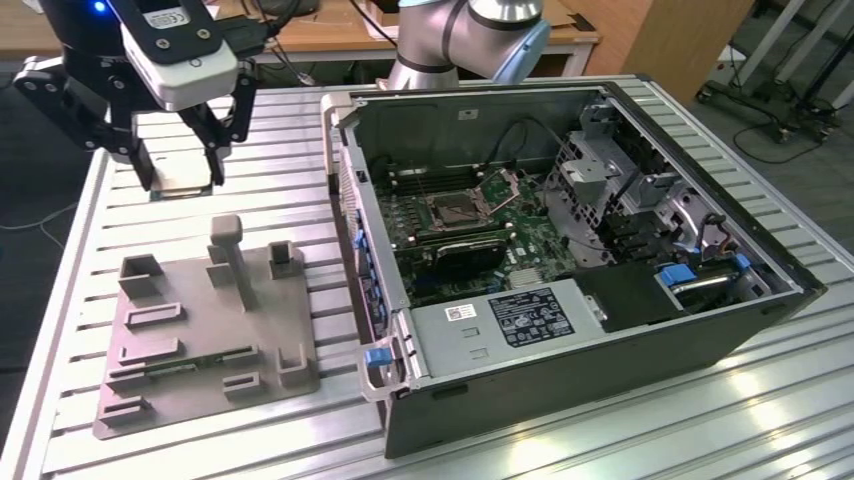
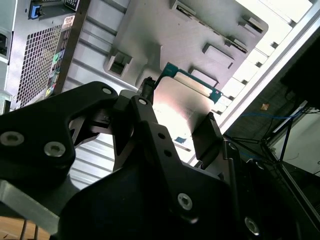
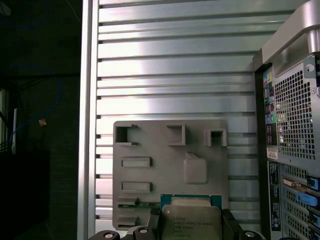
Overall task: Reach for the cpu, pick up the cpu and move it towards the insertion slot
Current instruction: 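Pick up the cpu and move it towards the insertion slot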
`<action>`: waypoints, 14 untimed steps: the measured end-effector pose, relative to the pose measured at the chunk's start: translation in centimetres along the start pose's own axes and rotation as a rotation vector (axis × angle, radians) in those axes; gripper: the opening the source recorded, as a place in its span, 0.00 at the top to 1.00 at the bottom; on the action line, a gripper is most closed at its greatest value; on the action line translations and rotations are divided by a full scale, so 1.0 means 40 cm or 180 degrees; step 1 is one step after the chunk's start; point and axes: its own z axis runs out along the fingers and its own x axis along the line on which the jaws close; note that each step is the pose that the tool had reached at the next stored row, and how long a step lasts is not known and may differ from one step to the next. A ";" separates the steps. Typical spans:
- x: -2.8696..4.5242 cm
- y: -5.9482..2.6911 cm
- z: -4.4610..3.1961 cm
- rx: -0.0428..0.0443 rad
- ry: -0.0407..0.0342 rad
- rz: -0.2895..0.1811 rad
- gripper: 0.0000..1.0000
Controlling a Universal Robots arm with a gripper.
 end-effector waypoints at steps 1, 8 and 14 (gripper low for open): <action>-0.001 0.000 0.000 0.0000 0.0000 0.0000 0.45; -0.007 0.000 0.000 0.0000 0.0000 0.0000 0.45; -0.011 0.000 0.000 0.0000 0.0000 0.0000 0.45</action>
